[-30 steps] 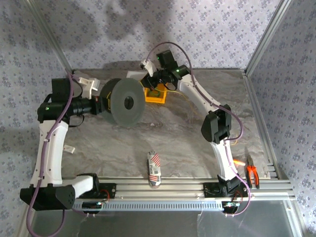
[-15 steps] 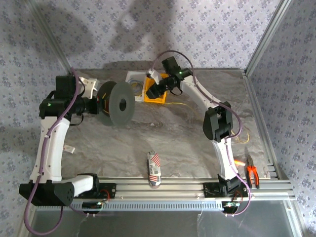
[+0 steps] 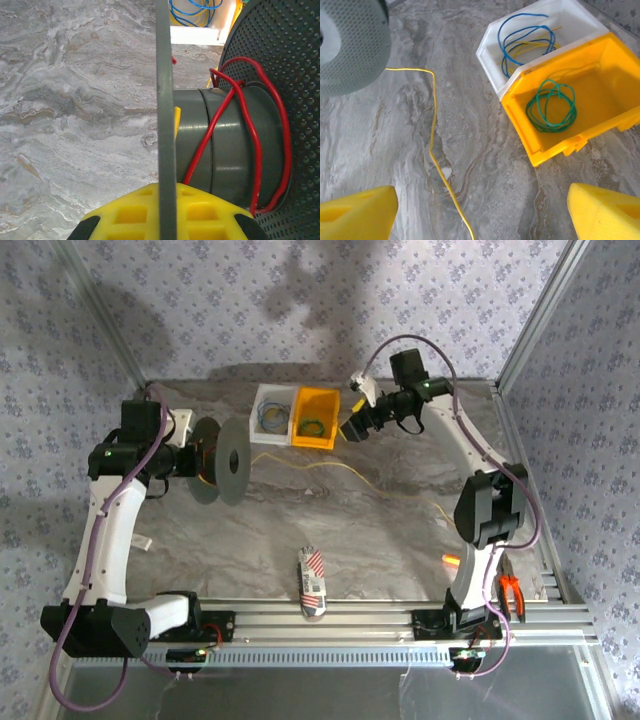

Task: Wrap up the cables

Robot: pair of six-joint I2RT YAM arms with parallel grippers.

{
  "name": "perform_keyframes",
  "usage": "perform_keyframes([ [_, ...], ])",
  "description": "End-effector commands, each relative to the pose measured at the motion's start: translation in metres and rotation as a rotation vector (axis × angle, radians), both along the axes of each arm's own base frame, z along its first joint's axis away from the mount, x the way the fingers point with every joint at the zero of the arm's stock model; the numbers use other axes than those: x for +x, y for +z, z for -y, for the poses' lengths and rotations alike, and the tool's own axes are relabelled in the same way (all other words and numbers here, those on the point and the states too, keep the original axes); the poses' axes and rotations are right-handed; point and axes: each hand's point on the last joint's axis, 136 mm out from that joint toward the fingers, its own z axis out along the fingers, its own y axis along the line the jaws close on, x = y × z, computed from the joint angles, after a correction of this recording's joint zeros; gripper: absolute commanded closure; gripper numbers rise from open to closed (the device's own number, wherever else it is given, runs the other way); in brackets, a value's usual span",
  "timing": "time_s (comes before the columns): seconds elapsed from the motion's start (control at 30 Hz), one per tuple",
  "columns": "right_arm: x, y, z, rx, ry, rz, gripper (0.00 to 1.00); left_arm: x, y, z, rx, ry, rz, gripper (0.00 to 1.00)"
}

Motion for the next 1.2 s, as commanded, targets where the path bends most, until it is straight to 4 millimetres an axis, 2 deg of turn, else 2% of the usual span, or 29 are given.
perform_keyframes([
  [0.0,-0.034,-0.043,-0.004,-0.077,0.100,-0.085,0.11,0.010,0.017,0.001,-0.019,0.009,0.074,1.00],
  [0.1,-0.041,-0.082,-0.008,-0.151,0.107,-0.123,0.12,0.010,0.015,0.001,-0.021,0.009,0.072,1.00],
  [0.2,-0.044,-0.106,-0.015,-0.172,0.118,-0.157,0.12,0.010,0.015,0.003,-0.026,0.006,0.070,1.00],
  [0.33,-0.050,-0.129,-0.025,-0.208,0.142,-0.188,0.13,0.010,0.018,0.003,-0.029,0.003,0.077,1.00],
  [0.47,-0.040,-0.158,-0.025,-0.311,0.098,-0.173,0.13,0.009,0.019,0.005,-0.037,-0.002,0.079,1.00],
  [0.57,-0.037,-0.167,-0.028,-0.316,0.089,-0.176,0.15,0.008,0.018,0.005,-0.035,-0.005,0.078,1.00],
  [0.67,-0.036,-0.173,-0.032,-0.313,0.094,-0.186,0.21,0.007,0.019,0.005,-0.034,-0.007,0.080,1.00],
  [0.73,-0.036,-0.174,-0.033,-0.318,0.088,-0.199,0.31,0.007,0.019,0.005,-0.033,-0.007,0.081,1.00],
  [0.77,-0.034,-0.174,-0.032,-0.322,0.080,-0.203,0.41,0.006,0.019,0.004,-0.033,-0.007,0.081,1.00],
  [0.8,-0.033,-0.174,-0.031,-0.324,0.076,-0.204,0.58,0.006,0.019,0.004,-0.031,-0.007,0.080,1.00],
  [0.83,-0.030,-0.172,-0.030,-0.333,0.067,-0.196,0.84,0.006,0.019,0.004,-0.030,-0.009,0.081,1.00],
  [0.87,-0.026,-0.170,-0.028,-0.348,0.052,-0.181,1.00,0.006,0.019,0.004,-0.029,-0.010,0.081,1.00],
  [1.03,-0.003,-0.148,-0.019,-0.395,-0.002,-0.107,1.00,0.004,0.019,0.006,-0.035,-0.016,0.080,1.00],
  [1.17,0.024,-0.115,-0.017,-0.400,-0.071,-0.050,1.00,0.002,0.022,0.012,-0.058,-0.047,0.091,1.00],
])
